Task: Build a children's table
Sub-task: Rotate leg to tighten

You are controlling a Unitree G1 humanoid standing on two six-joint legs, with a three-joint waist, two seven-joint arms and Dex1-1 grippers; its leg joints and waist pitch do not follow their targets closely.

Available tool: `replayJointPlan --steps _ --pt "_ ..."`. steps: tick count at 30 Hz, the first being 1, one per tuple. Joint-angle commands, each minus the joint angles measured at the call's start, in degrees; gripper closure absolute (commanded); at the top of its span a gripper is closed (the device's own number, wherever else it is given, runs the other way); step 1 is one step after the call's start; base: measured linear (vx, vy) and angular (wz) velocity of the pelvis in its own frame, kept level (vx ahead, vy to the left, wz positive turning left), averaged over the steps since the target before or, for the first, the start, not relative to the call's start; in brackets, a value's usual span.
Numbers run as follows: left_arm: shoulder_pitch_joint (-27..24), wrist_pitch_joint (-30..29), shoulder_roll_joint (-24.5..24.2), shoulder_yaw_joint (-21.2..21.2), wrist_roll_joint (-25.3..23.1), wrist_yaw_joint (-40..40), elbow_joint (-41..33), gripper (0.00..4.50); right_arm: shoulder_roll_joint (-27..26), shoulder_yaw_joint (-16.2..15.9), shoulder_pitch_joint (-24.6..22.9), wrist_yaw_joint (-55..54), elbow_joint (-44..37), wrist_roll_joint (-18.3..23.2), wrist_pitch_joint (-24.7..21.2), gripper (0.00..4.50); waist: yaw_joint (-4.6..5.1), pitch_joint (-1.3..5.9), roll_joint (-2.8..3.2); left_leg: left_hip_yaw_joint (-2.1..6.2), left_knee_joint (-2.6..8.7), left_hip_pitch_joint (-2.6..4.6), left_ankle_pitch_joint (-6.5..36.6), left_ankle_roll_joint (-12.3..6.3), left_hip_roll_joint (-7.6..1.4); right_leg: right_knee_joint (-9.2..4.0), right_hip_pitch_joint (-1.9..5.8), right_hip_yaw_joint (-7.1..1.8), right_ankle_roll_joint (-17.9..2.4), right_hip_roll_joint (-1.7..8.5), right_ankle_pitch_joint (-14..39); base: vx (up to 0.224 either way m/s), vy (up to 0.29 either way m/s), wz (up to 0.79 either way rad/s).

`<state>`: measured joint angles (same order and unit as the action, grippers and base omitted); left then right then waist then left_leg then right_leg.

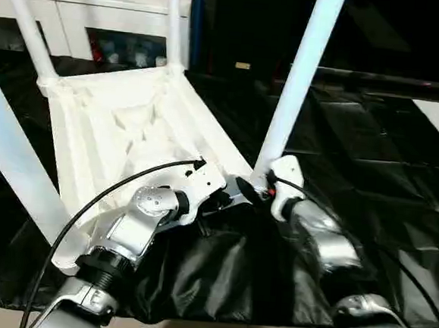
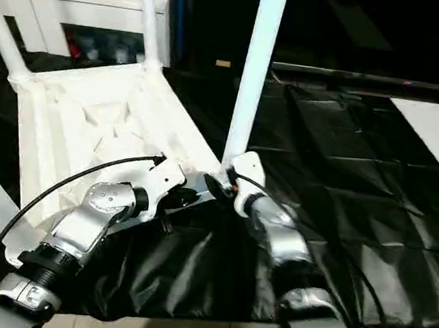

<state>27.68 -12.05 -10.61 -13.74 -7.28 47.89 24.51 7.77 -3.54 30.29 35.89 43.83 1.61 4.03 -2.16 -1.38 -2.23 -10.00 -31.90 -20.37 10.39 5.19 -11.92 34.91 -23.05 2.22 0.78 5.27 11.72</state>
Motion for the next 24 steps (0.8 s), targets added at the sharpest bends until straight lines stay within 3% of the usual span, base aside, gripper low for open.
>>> replayJointPlan --steps 1,6,10,16,24 --pt "-0.2 3.1 0.1 -1.1 3.3 3.7 0.4 4.50 -0.4 -6.1 -1.7 10.2 -3.4 0.8 0.6 0.86 -0.58 2.35 -0.54 -0.47 2.99 -0.45 11.8 -4.27 -0.74 -4.43 2.55 -1.61 -11.3 1.76 7.4 0.000 0.000 0.00" --pt "-0.5 5.5 -3.8 -1.3 5.3 12.0 0.2 4.50 4.9 -7.3 -4.2 22.7 -8.2 3.3 -0.7 0.98 -1.08 2.31 -0.30 -0.48 2.96 -0.21 11.0 -5.30 -1.00 -4.12 2.58 -1.54 -12.9 1.71 5.4 0.000 0.000 0.00" --pt "-0.5 6.0 -7.1 -2.1 5.6 16.8 0.5 4.50 7.9 -8.1 -5.0 28.8 -10.2 4.3 -1.6 1.24 -1.22 2.19 -0.21 -0.53 3.04 0.15 12.3 -4.56 -1.11 -4.07 2.37 -1.56 -14.0 1.68 5.5 0.000 0.000 0.00" --pt "-0.2 7.1 -10.1 -2.2 5.7 20.2 1.5 4.50 9.5 -8.5 -5.1 31.2 -10.9 4.4 -2.0 1.72 -1.38 2.27 -0.22 -0.46 3.07 0.00 11.8 -3.76 -1.06 -3.78 2.62 -1.60 -13.9 1.80 4.8 0.000 0.000 0.00" --pt "0.3 8.0 -11.0 -2.3 6.2 21.7 2.5 4.50 9.6 -8.8 -5.3 33.2 -12.3 4.8 -2.9 1.81 -1.49 2.29 -0.34 -0.49 2.95 -0.02 10.7 -3.86 -1.01 -3.61 2.81 -1.56 -14.3 1.82 3.8 0.000 0.000 0.00"
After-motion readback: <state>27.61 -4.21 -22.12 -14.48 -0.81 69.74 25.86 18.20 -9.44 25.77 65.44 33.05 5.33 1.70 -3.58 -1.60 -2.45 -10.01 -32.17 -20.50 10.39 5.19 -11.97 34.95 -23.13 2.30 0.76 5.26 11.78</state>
